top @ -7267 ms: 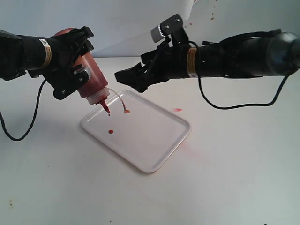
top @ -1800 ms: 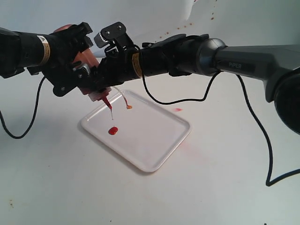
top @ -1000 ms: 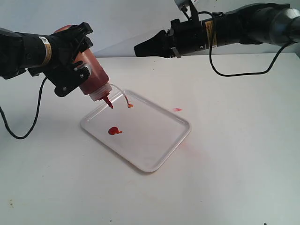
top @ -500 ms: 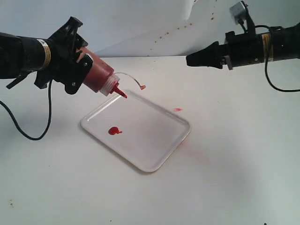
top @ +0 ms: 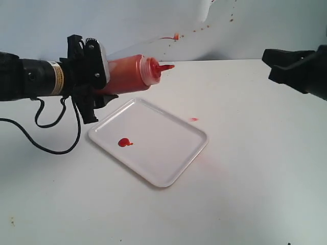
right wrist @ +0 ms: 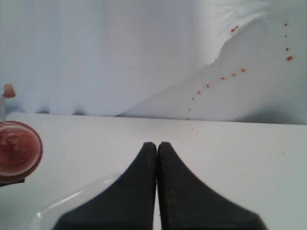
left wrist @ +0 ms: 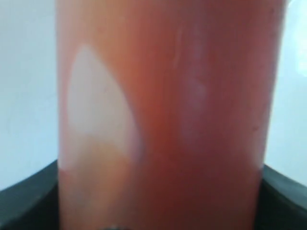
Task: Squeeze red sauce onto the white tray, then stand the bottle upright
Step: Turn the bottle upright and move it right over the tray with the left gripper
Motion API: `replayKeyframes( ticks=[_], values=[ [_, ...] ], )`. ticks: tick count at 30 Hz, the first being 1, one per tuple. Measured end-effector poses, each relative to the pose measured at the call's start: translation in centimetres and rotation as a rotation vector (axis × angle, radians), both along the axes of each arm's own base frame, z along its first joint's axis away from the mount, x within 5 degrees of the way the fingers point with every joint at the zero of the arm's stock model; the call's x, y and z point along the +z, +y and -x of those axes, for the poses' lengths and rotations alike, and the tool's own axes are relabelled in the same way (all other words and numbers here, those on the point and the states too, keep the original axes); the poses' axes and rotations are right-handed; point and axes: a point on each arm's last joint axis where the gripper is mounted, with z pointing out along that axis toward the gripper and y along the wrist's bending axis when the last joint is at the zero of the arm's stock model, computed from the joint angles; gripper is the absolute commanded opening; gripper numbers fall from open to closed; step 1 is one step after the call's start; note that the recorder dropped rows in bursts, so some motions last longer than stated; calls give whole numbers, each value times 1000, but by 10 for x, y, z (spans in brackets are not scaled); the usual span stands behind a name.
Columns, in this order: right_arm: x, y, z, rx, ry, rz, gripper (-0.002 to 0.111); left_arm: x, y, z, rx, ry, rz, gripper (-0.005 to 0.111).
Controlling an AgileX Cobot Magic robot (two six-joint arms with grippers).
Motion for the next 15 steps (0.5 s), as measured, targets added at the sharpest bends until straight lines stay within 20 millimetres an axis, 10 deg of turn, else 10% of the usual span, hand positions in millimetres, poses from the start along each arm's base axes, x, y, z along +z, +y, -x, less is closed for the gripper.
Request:
replayKeyframes(
  ticks=[15],
  values=[
    [-33,5,78,8,-40,-17,0,-6,-23,50,-114,207,774,0]
  ],
)
